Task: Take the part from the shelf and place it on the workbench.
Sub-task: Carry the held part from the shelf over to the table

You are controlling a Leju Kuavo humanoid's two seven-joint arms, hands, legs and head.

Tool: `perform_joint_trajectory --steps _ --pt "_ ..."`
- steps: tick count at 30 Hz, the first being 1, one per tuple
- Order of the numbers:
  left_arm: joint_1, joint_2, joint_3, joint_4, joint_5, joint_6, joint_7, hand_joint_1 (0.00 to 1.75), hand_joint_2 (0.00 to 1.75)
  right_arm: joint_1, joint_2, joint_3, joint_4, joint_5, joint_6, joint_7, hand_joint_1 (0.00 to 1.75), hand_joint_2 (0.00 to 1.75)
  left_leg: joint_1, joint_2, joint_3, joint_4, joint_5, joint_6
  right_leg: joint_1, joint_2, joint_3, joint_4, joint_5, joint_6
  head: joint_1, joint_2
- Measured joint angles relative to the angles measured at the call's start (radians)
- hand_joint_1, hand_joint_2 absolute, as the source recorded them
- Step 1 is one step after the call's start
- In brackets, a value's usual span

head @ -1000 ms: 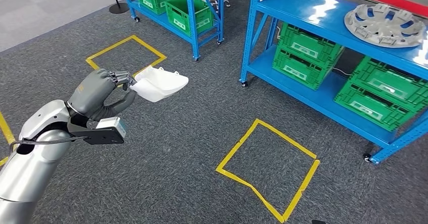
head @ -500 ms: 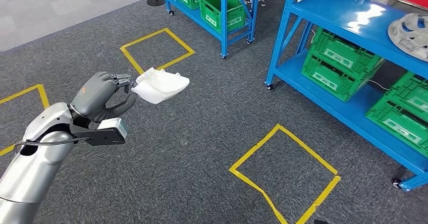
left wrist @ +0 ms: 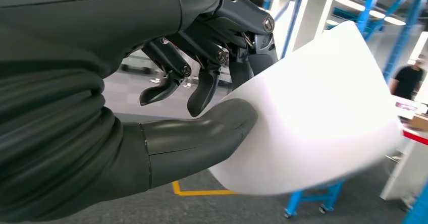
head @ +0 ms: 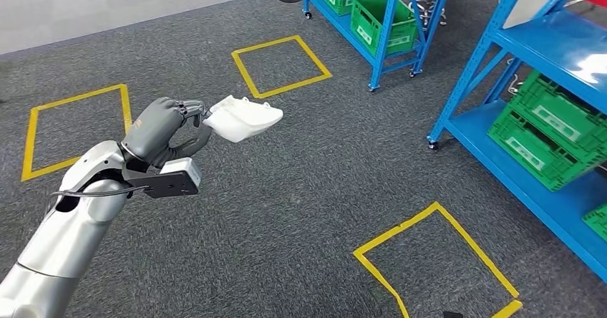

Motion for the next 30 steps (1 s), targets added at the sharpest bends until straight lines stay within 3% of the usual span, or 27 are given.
perform_joint_trajectory --steps 2,4,5,7,8,9,11,12,13,15,17,18,20,22,24,26,27,28,30 --pt "-0.013 -0.018 -0.002 0.007 -0.006 -0.001 0.017 1.75 1.75 -0.002 -0.001 0.003 0.0 0.006 0.002 -0.002 0.0 1.75 0.001 -0.024 -0.011 0.011 -0.004 -0.015 -0.002 0.022 0.024 -0.056 0.014 -0.003 0.001 0.0" --pt "-0.029 -0.026 -0.005 0.017 -0.01 -0.004 0.027 1.75 1.75 -0.007 -0.002 0.007 0.0 0.009 0.004 -0.01 0.0 1.75 0.003 -0.043 -0.019 0.007 0.001 -0.029 0.001 0.0 0.025 -0.057 0.016 -0.017 0.002 0.0" --pt "-0.035 -0.026 -0.006 0.021 -0.01 -0.005 0.029 1.75 1.75 -0.009 -0.003 0.009 0.0 0.01 0.006 -0.015 0.0 1.75 0.003 -0.035 -0.022 0.008 0.002 -0.034 0.001 -0.009 0.027 -0.06 0.019 -0.025 0.002 0.0" --pt "-0.047 -0.027 -0.008 0.03 -0.009 -0.008 0.029 1.75 1.75 -0.012 -0.004 0.011 0.0 0.01 0.009 -0.022 0.0 1.75 0.001 0.023 -0.048 0.057 -0.025 -0.041 0.002 -0.031 0.031 -0.067 0.024 -0.039 -0.003 0.0" --pt "-0.053 -0.028 -0.009 0.037 -0.008 -0.009 0.026 1.75 1.75 -0.012 -0.005 0.011 0.0 0.01 0.01 -0.024 0.0 1.75 -0.001 0.06 -0.075 0.114 -0.053 -0.042 0.004 -0.043 0.032 -0.069 0.025 -0.043 -0.006 0.0" --pt "-0.059 -0.029 -0.01 0.045 -0.006 -0.009 0.021 1.75 1.75 -0.011 -0.005 0.012 0.0 0.009 0.011 -0.026 0.0 1.75 0.0 0.083 -0.109 0.182 -0.084 -0.044 0.007 -0.056 0.032 -0.07 0.024 -0.047 -0.008 0.0" --pt "-0.068 -0.031 -0.01 0.074 0.002 -0.01 -0.003 1.75 1.75 -0.01 -0.007 0.012 0.0 0.006 0.011 -0.025 0.0 1.75 0.001 0.094 -0.159 0.282 -0.114 -0.045 0.011 -0.085 0.033 -0.07 0.021 -0.051 -0.008 0.0" --pt "-0.073 -0.033 -0.011 0.091 0.006 -0.011 -0.017 1.75 1.75 -0.01 -0.008 0.012 0.0 0.004 0.011 -0.023 0.0 1.75 0.0 0.096 -0.158 0.281 -0.103 -0.043 0.013 -0.098 0.034 -0.07 0.019 -0.052 -0.008 0.0" --pt "-0.079 -0.035 -0.011 0.109 0.011 -0.012 -0.031 1.75 1.75 -0.011 -0.008 0.012 0.0 0.001 0.011 -0.019 0.0 1.75 -0.001 0.1 -0.137 0.24 -0.076 -0.04 0.014 -0.112 0.036 -0.07 0.017 -0.052 -0.008 0.0" --pt "-0.097 -0.045 -0.012 0.141 0.014 -0.014 -0.05 1.75 1.75 -0.012 -0.008 0.012 0.0 -0.008 0.008 -0.012 0.0 1.75 -0.01 0.14 -0.061 0.101 -0.018 -0.027 0.018 -0.137 0.044 -0.07 0.011 -0.049 -0.008 0.0" --pt "-0.123 -0.063 -0.012 0.172 0.016 -0.014 -0.062 1.75 1.75 -0.013 -0.008 0.011 0.0 -0.019 0.002 -0.008 0.0 1.75 -0.022 0.172 -0.016 0.016 0.004 -0.013 0.022 -0.161 0.05 -0.071 0.005 -0.041 -0.007 0.0" --pt "-0.134 -0.072 -0.013 0.186 0.017 -0.014 -0.065 1.75 1.75 -0.013 -0.008 0.011 0.0 -0.023 -0.001 -0.007 0.0 1.75 -0.027 0.173 -0.013 0.007 0.001 -0.008 0.023 -0.172 0.053 -0.072 0.003 -0.036 -0.007 0.0" --pt "-0.15 -0.088 -0.014 0.21 0.017 -0.012 -0.069 1.75 1.75 -0.018 -0.005 0.009 0.0 -0.032 -0.005 -0.005 0.0 1.75 -0.024 0.143 -0.011 -0.001 0.007 0.001 0.022 -0.187 0.059 -0.074 -0.002 -0.026 -0.007 0.0" --pt "-0.164 -0.105 -0.014 0.226 0.018 -0.01 -0.072 1.75 1.75 -0.02 -0.001 0.008 0.0 -0.037 -0.007 -0.007 0.0 1.75 -0.017 0.118 -0.005 -0.011 0.013 0.012 0.018 -0.142 0.046 -0.036 -0.027 -0.016 -0.006 0.0" --pt "-0.175 -0.127 -0.015 0.241 0.018 -0.007 -0.074 1.75 1.75 -0.016 0.001 0.006 0.0 -0.04 -0.009 -0.008 0.0 1.75 -0.013 0.093 -0.003 -0.014 0.015 0.019 0.015 -0.074 -0.011 0.076 -0.08 -0.012 -0.002 0.0" --pt "-0.177 -0.144 -0.016 0.257 0.016 -0.004 -0.075 1.75 1.75 -0.011 0.002 0.005 0.0 -0.043 -0.011 -0.008 0.0 1.75 -0.013 0.063 -0.004 -0.013 0.015 0.021 0.016 -0.052 -0.076 0.188 -0.111 -0.01 0.001 0.0" --pt "-0.177 -0.149 -0.016 0.263 0.016 -0.003 -0.075 1.75 1.75 -0.01 0.002 0.005 0.0 -0.044 -0.013 -0.008 0.0 1.75 -0.012 0.048 -0.004 -0.011 0.014 0.021 0.015 -0.049 -0.09 0.201 -0.1 -0.01 0.002 0.0" --pt "-0.177 -0.152 -0.016 0.268 0.015 -0.002 -0.075 1.75 1.75 -0.01 0.002 0.004 0.0 -0.044 -0.013 -0.008 0.0 1.75 -0.011 0.033 -0.004 -0.008 0.014 0.019 0.014 -0.047 -0.083 0.17 -0.07 -0.009 0.002 0.0" --pt "-0.18 -0.158 -0.016 0.276 0.015 -0.001 -0.075 1.75 1.75 -0.009 0.002 0.004 0.0 -0.044 -0.014 -0.008 0.0 1.75 -0.007 0.003 -0.007 0.002 0.009 0.01 0.006 -0.015 -0.029 0.039 0.0 -0.004 0.002 0.0"
